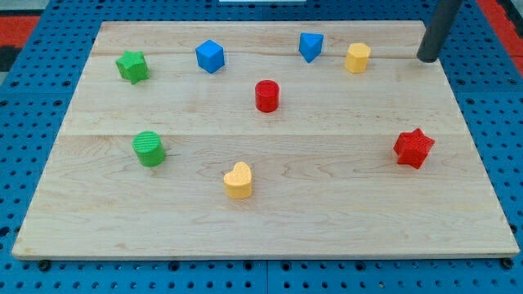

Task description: Slide the triangle slightly to the left

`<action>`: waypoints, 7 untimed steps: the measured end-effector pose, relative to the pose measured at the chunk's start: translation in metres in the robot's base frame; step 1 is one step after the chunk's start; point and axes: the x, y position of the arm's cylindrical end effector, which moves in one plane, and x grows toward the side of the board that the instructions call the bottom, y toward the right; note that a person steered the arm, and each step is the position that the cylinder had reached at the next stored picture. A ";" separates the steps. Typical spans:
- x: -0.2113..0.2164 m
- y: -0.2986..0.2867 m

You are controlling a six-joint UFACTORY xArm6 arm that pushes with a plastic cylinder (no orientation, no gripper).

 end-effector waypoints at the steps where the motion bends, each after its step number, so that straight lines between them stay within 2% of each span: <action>1: 0.002 -0.003; 3: 0.005 -0.002; 4: 0.043 -0.002; 5: 0.052 -0.033; 6: 0.006 -0.013; 7: -0.038 -0.031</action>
